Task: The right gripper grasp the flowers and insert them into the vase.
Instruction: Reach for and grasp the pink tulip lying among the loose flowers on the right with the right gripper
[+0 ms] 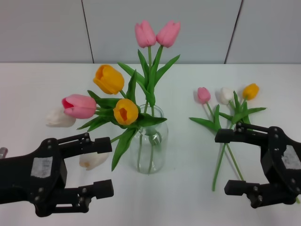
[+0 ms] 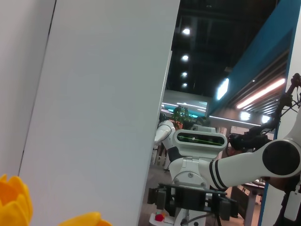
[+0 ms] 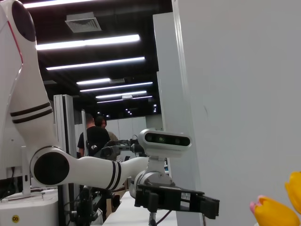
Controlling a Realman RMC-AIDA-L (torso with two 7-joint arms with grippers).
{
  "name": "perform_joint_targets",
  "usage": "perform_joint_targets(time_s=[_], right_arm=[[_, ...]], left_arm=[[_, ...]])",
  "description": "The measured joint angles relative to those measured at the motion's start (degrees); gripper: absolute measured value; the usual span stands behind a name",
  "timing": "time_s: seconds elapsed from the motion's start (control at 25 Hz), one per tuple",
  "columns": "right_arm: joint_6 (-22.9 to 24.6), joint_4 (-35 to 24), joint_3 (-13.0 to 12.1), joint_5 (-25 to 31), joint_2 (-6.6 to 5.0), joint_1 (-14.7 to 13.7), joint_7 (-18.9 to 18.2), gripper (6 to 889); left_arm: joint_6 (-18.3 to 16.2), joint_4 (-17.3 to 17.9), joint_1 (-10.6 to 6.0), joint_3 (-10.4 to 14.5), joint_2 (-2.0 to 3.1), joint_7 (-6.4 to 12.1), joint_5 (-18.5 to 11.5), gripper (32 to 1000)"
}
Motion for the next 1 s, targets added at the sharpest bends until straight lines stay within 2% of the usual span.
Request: perform_joint_targets(time_s=[0.32, 0.44, 0.56, 0.72, 0.84, 1.0], right_arm=[[0.21, 0.07, 0.15, 0.0, -0.08, 0.0, 0.08, 866], [1.79, 0.07, 0.16, 0.0, -0.16, 0.0, 0.47, 866], [5.43, -0.28, 0.18, -0.35, -0.47, 0.0, 2.73, 866], [10.57, -0.45, 0.24, -1.54, -2.2, -0.26, 5.22, 865], [14.5, -0.44, 0.24, -1.97, -3.07, -0.56, 6.96, 865], [21.18, -0.54, 0.24, -3.27, -3.94, -0.39, 12.74, 865]], left_arm=[[0.0, -0.1, -0.02, 0.05, 0.0, 0.0, 0.0, 831], [0.0, -0.12, -0.02, 0.01, 0.0, 0.0, 0.0, 831], [0.0, -0.12, 0.09, -0.06, 0.0, 0.0, -0.01, 831], [-0.05, -0.14, 0.19, -0.12, 0.0, 0.0, -0.01, 831], [-0.07, -0.21, 0.17, -0.14, 0.0, 0.0, -0.01, 831], [-0.09, -0.21, 0.19, -0.14, 0.0, 0.0, -0.01, 831]])
